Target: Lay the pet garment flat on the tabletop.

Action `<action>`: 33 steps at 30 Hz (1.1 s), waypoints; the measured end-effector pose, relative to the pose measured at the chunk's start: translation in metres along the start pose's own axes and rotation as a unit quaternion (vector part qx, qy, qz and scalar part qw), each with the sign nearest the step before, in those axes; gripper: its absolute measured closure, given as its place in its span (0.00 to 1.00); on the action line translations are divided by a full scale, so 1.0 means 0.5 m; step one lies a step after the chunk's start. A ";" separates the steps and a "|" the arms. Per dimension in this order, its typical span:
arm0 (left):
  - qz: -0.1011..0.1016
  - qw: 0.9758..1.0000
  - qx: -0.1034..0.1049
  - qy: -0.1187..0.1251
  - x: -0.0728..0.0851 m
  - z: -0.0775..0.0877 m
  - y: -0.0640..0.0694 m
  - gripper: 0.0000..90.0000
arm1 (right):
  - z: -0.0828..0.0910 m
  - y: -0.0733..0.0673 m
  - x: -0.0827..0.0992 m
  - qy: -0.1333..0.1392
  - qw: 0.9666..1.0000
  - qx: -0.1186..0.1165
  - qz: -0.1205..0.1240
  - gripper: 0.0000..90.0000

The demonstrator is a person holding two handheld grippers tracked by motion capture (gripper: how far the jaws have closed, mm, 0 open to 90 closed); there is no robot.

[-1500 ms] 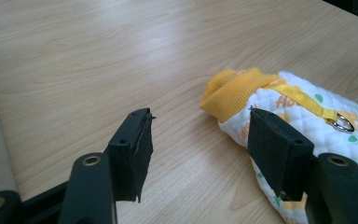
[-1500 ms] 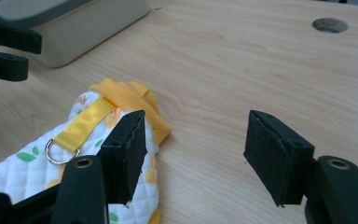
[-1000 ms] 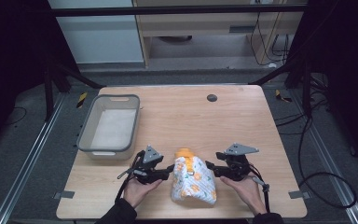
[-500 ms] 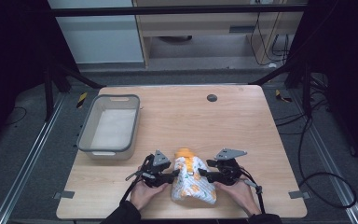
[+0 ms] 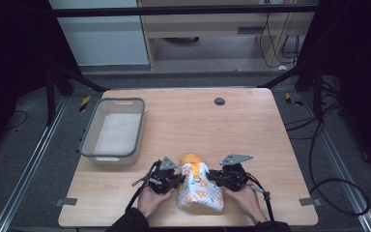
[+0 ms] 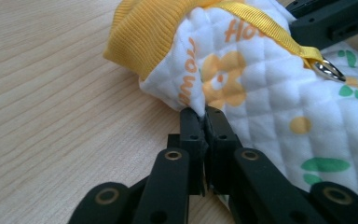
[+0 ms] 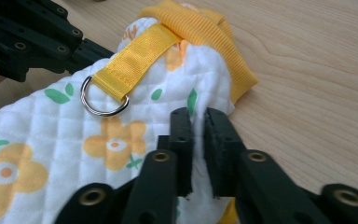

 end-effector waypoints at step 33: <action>-0.062 0.991 -0.004 0.115 -0.123 0.171 0.075 0.99 | 0.169 -0.002 -0.097 0.149 0.988 0.035 -0.005 0.99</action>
Point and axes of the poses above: each handheld gripper's, and its own axes: z roughly backward along the jaws, x roughly out of its underside, y roughly to its right, the point moved 3 cm from there along -z, roughly forward along the jaws, and after that the axes turned 12 degrees about x, right-handed, at the moved point
